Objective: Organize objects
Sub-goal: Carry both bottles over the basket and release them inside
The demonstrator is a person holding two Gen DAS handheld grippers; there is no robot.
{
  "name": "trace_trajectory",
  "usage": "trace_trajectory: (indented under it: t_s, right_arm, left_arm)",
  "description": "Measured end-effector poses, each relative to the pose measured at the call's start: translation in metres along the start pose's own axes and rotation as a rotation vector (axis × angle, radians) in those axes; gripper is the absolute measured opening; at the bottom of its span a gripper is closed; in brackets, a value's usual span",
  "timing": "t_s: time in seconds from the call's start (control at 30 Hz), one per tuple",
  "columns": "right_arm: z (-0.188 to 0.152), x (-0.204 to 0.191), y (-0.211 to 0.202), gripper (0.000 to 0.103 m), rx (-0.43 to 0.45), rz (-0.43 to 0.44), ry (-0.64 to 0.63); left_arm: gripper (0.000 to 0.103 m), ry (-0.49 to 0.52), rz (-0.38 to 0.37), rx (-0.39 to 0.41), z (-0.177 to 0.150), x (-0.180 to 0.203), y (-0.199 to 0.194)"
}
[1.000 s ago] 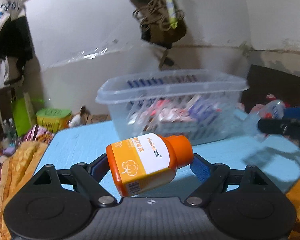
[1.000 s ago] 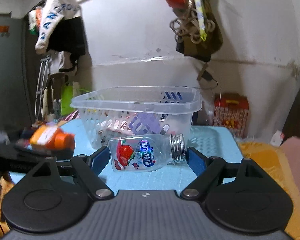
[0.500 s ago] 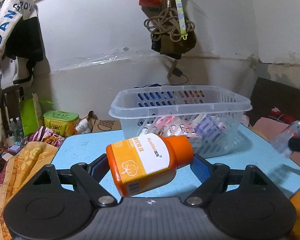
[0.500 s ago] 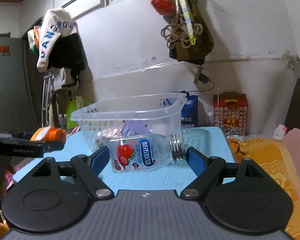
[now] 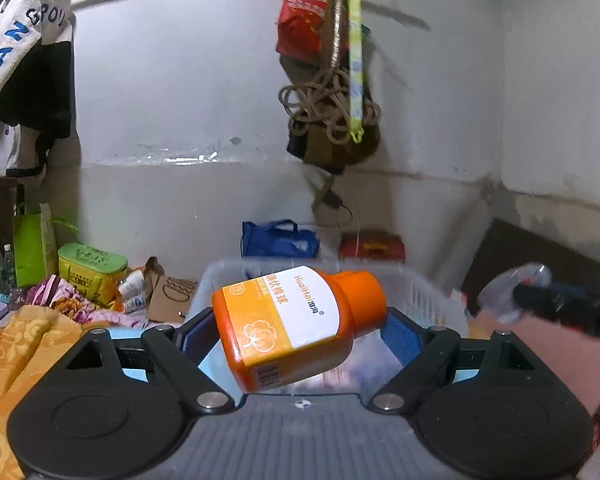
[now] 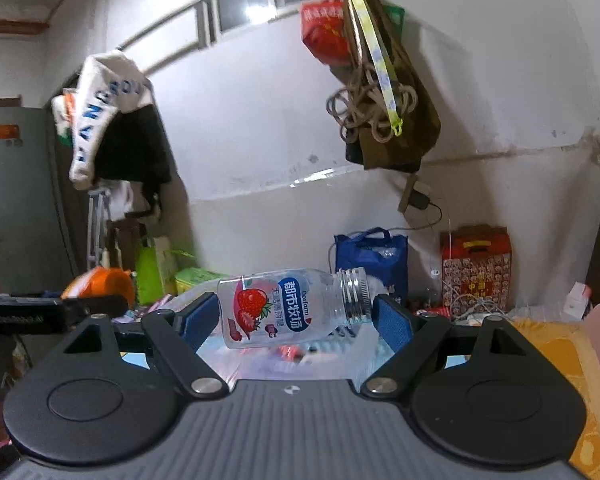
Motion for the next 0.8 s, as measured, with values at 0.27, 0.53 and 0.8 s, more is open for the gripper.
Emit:
trace_trajectory:
  t_s: [0.27,0.53,0.8]
  right_arm:
    - [0.000,-0.014,0.076,0.086,-0.125,-0.008,-0.100]
    - [-0.004,-0.018,0.085,0.103,-0.091,-0.056,-0.163]
    - [-0.020,-0.008,0.029,0.103,-0.050,-0.042,0.030]
  left_arm:
    - [0.089,-0.052,0.057,-0.091,0.035,-0.024,0.079]
    - [0.101,-0.045,0.137,-0.133,0.023,-0.035,0.110]
    - [0.103,0.005,0.166,-0.066,-0.002,-0.034,0.052]
Point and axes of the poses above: each gripper's, at about its wrist camera, not at the fingertips, and y roughly the way its jaws point, x to its right, z to its top, the point moved 6 cm from there along y, roughly the way its jaws point, and after that the axes turned 9 degrees about -z, right-handed, at the moved point
